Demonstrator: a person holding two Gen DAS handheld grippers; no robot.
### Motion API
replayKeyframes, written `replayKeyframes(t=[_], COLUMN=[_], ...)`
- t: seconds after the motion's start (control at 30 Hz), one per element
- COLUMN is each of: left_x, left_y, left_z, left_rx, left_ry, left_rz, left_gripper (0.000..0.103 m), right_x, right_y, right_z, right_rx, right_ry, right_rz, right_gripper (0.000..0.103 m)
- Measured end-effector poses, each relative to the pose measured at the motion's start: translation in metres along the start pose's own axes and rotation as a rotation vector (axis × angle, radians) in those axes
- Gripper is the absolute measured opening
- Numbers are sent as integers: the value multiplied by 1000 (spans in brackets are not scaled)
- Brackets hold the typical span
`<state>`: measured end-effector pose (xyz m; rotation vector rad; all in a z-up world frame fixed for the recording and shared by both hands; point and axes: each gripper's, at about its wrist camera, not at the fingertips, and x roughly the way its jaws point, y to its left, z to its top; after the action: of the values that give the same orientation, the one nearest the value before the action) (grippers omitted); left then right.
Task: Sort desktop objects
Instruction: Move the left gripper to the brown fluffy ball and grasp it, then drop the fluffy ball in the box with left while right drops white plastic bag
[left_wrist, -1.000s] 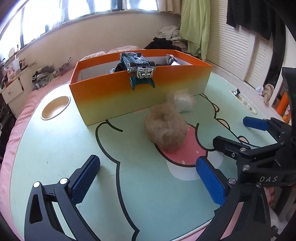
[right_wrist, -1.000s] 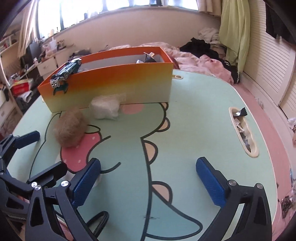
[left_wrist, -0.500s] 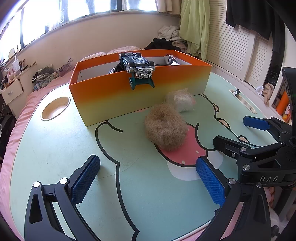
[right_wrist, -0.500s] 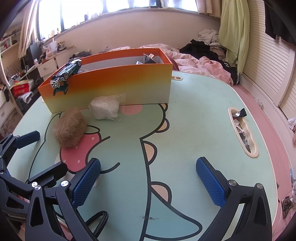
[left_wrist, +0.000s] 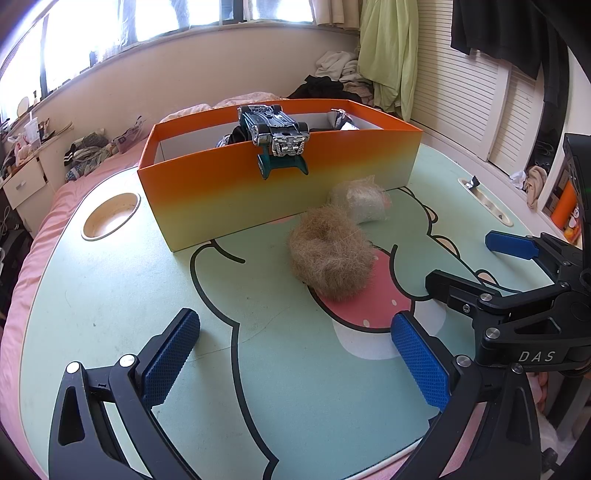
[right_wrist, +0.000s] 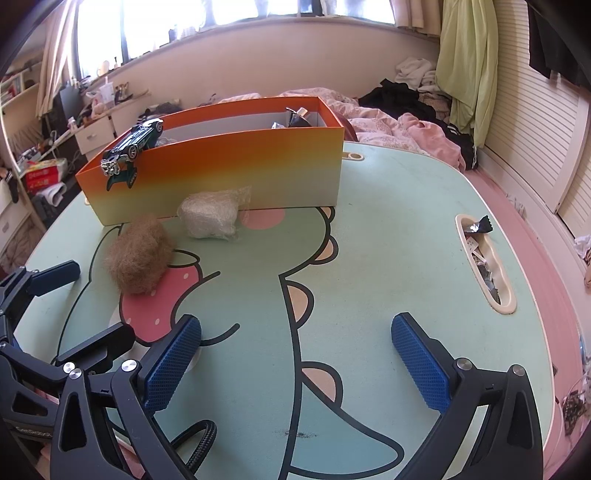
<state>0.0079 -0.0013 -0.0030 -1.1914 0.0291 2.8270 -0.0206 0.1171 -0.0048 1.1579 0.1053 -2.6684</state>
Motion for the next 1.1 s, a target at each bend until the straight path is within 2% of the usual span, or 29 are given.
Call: replayKeyframes(t=[0.27,0.3,0.37,0.57,0.6,0.67,0.7,0.8,0.87,1.0,1.07,1.1], left_x=[-5,-7,-13,-13,-8,7,11,1,-13,-38,-42,-43], left_y=[1,2,3,0,-2,-7,-7,-1,8,23,31,37], left_z=[5,7,16,51,54,54,51,42,38,29,29,29], left_rx=[-2,-8,-21,-55,-46,-15,-8,-15,-44,-47,-64,-80], left_ry=[-5,-10,-18,-50,-34,36,55,-1,-44,-87,-96,-98], left_rz=[-5,-22,-61,-72,-65,-59,-64,-100,-115,-72,-76,-82], left_gripper=[102,100,81,78,72,36,36,36,36,36,36,36], right_x=[0,0,-2,-5,-5,-6,-6,-6,-8,-13,-3,3], right_y=[0,0,0,1,2,2,2,5,9,20,28,31], right_z=[-1,0,1,2,2,2,1,5,11,39,55,61], right_rx=[0,-1,-1,-1,-1,0,0,-6,-8,31,37,43], right_ry=[0,0,-1,-4,-5,-8,-7,12,15,-58,-47,-35], right_rz=[0,2,4,3,4,5,6,20,85,126,159,165], right_gripper=[103,103,103,103,103,103,103,103,103,103,101,96])
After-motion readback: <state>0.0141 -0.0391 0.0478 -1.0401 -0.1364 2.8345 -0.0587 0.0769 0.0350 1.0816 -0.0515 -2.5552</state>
